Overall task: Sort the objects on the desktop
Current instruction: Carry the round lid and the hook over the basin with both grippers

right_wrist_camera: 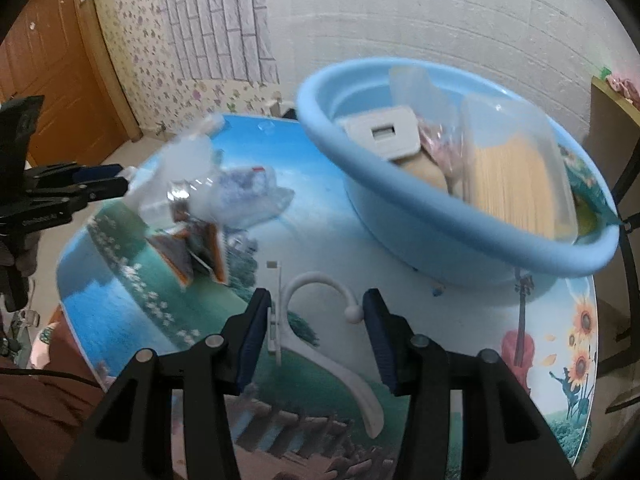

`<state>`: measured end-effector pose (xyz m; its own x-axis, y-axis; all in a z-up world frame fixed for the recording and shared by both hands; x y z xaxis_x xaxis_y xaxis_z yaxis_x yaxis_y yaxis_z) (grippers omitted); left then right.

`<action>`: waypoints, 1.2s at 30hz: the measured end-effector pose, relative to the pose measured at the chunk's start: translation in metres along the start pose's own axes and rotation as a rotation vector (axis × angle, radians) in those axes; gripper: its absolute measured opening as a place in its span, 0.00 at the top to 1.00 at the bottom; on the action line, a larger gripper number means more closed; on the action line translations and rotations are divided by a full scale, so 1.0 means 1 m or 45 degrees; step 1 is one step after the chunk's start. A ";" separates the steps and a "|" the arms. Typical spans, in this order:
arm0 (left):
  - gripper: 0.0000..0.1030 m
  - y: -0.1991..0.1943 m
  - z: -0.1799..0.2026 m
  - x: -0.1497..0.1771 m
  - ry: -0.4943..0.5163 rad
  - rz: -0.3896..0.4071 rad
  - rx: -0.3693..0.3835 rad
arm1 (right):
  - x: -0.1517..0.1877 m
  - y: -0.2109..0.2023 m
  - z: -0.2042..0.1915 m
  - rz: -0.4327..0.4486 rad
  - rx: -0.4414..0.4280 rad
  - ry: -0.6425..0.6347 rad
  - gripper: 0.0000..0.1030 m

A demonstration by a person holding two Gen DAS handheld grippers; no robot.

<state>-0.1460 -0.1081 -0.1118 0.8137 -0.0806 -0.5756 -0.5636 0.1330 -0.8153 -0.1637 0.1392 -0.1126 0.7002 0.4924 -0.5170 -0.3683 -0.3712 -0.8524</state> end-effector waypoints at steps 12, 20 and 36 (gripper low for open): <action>0.64 -0.026 0.034 -0.042 0.056 0.108 0.021 | -0.024 -0.052 -0.011 0.206 -0.135 -0.037 0.55; 0.64 -0.024 0.071 -0.080 0.112 0.170 0.070 | -0.040 -0.079 0.023 0.290 -0.082 0.014 0.54; 0.64 0.018 0.152 -0.127 0.291 0.137 0.197 | -0.054 -0.067 0.081 0.288 0.045 0.091 0.54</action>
Point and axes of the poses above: each gripper's, at about its wrist camera, not at the fingertips, and y roughly the way its jaws point, z to its right, x to its underside, the point moved 5 cm from there along y, roughly the way its jaws point, and after that the axes turned 6 degrees about -z, right-handed, at the moved point
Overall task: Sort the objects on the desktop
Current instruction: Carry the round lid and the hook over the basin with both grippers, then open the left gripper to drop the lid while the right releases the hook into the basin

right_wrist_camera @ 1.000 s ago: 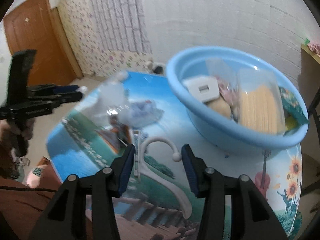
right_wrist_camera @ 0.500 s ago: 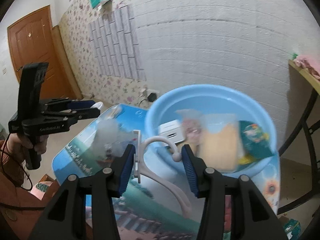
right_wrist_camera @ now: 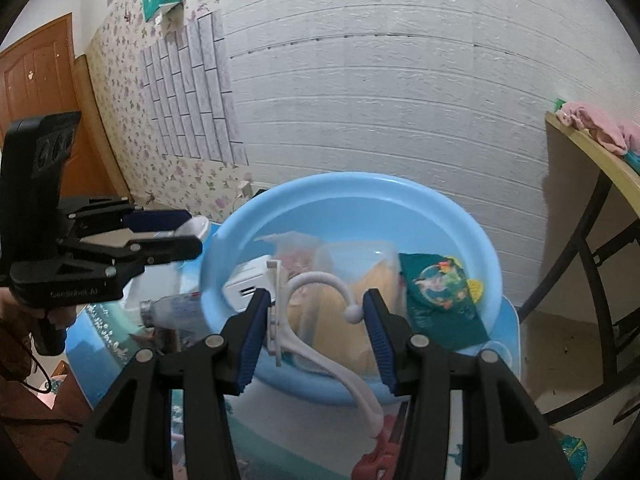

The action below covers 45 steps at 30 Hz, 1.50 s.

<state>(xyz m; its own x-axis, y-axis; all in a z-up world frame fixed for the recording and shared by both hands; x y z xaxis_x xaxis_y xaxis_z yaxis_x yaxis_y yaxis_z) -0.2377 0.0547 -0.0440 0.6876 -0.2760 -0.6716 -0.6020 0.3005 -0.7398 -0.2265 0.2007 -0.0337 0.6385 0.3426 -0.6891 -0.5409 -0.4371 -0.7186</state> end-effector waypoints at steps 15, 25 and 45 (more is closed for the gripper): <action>0.64 0.039 0.015 -0.013 0.055 -0.074 0.003 | -0.013 0.018 0.032 0.020 0.053 0.045 0.54; 0.57 0.039 0.015 -0.011 0.058 -0.079 -0.004 | -0.020 0.026 0.023 0.039 0.096 -0.033 0.54; 0.45 0.011 0.008 0.007 0.018 -0.044 -0.024 | -0.004 0.011 0.014 0.011 0.153 -0.056 0.37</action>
Point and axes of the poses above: each gripper's, at about its wrist camera, not at the fingertips, and y roughly the way its jaws point, z to its right, x to its underside, the point moved 5 cm from there along y, roughly the way its jaws point, and after that the axes turned 6 degrees about -z, right-handed, at the moved point
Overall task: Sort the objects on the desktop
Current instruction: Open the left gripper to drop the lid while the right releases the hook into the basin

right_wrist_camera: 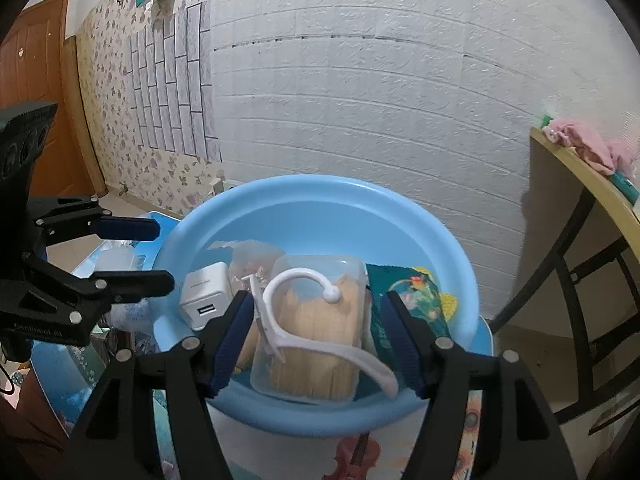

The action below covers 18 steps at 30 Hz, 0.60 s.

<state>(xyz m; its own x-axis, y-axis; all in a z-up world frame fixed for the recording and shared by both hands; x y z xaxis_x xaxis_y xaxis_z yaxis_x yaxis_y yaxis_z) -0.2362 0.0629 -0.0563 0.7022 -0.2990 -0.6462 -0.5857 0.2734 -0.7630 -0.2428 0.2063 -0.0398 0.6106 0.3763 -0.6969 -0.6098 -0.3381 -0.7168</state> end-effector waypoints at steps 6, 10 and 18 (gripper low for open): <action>0.44 -0.013 -0.006 0.013 -0.032 0.010 -0.019 | 0.008 -0.014 0.003 0.012 0.014 0.022 0.36; 0.36 -0.020 -0.014 0.023 -0.071 0.011 -0.028 | 0.015 -0.019 0.000 0.003 0.023 0.031 0.36; 0.36 -0.035 -0.026 0.047 -0.125 0.012 -0.055 | 0.024 -0.031 -0.008 0.000 0.028 0.040 0.36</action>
Point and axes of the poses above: each gripper's, at about its wrist camera, not at the fingertips, and y roughly the way its jaws point, z to its right, x to its underside, the point moved 5 cm from there along y, roughly the way its jaws point, and after that the axes turned 6 degrees about -z, right-handed, at the moved point
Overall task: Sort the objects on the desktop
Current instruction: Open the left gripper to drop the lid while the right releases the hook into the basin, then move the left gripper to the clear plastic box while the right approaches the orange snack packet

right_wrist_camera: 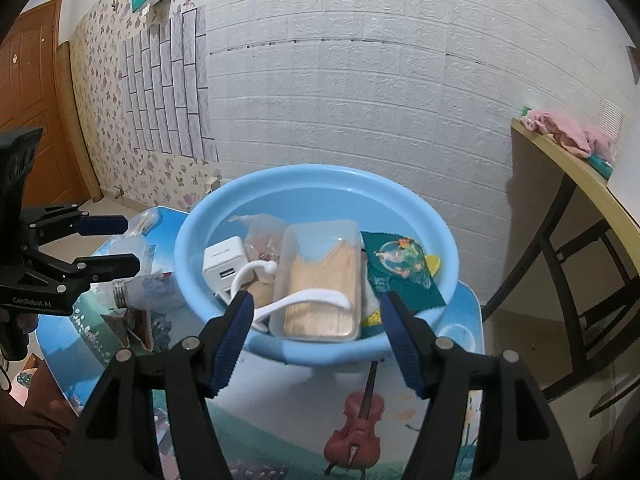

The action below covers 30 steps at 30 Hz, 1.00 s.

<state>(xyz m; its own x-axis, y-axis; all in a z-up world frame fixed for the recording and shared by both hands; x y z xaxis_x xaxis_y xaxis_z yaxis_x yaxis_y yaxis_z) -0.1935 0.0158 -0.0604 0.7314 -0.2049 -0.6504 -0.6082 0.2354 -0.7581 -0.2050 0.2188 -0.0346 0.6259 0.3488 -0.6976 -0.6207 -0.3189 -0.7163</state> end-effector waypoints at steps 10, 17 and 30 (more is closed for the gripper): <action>0.24 -0.016 -0.024 0.036 -0.097 -0.021 -0.033 | 0.013 -0.012 -0.017 0.005 -0.055 0.051 0.36; 0.16 -0.022 -0.040 0.067 -0.162 -0.054 -0.051 | 0.027 -0.011 -0.036 -0.050 -0.164 0.094 0.36; 0.16 -0.023 -0.071 0.105 -0.242 -0.105 -0.083 | 0.041 0.001 -0.074 -0.128 -0.207 0.027 0.36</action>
<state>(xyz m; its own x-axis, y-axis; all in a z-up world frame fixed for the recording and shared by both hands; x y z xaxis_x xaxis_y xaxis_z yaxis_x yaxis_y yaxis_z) -0.1250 -0.0788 -0.1144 0.8207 -0.0366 -0.5702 -0.5582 0.1621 -0.8137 -0.1450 0.1672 -0.0651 0.6918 0.3678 -0.6215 -0.4712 -0.4222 -0.7744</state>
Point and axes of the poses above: each gripper's, at about its wrist camera, not at the fingertips, and y roughly the way its jaws point, z to its right, x to its underside, the point moved 5 cm from there along y, roughly the way its jaws point, and after that the axes turned 6 degrees about -z, right-handed, at the moved point
